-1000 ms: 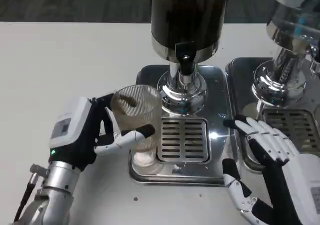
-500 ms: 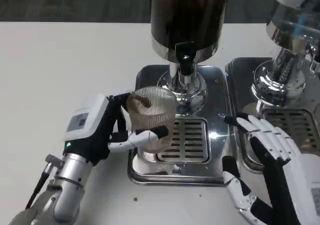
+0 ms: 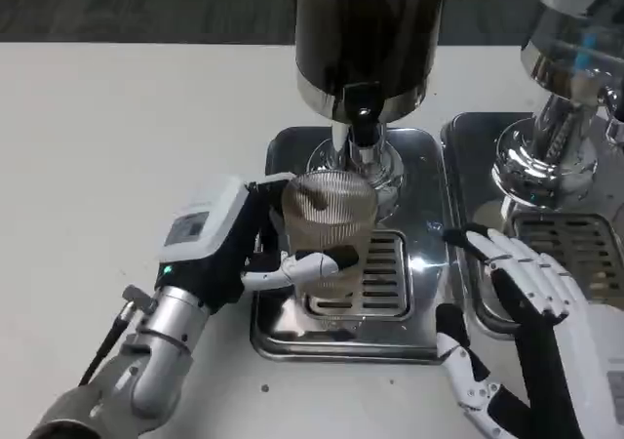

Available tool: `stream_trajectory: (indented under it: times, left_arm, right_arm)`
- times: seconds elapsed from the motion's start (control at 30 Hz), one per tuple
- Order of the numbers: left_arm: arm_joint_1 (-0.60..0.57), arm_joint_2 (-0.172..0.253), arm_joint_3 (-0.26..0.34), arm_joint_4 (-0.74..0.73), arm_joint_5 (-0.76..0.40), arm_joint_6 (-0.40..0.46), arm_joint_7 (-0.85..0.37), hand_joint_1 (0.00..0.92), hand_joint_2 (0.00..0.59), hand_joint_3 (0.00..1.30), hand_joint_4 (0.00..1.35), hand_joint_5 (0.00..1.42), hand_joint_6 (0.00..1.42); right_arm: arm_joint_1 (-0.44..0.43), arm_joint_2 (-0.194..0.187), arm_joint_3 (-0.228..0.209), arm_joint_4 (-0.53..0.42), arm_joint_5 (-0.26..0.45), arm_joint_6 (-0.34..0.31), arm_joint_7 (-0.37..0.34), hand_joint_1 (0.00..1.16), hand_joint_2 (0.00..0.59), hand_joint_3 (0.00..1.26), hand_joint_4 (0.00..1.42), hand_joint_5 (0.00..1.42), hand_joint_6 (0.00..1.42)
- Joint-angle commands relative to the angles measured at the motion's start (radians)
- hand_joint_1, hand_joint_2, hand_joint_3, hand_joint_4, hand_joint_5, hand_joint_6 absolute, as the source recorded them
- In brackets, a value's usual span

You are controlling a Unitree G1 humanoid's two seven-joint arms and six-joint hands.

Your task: Grasp the cup under the faucet to collect the drink, then remove the cup.

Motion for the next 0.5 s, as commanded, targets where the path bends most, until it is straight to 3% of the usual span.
stream_trajectory:
  times: [0.03,0.5]
  left_arm:
    - [-0.026,-0.013,-0.022,0.024,0.01,-0.018,-0.021,0.182,0.122,0.51,0.61,0.83,1.05]
    - [-0.032,-0.003,-0.031,0.033,-0.013,-0.047,-0.078,0.121,0.103,0.39,0.46,0.66,0.8]
  right_arm:
    - [-0.001,0.006,0.001,-0.013,0.009,0.01,0.003,0.3,0.486,0.28,0.21,0.21,0.18]
    - [-0.015,0.019,0.006,0.007,0.019,0.01,0.003,0.3,0.486,0.31,0.22,0.22,0.2]
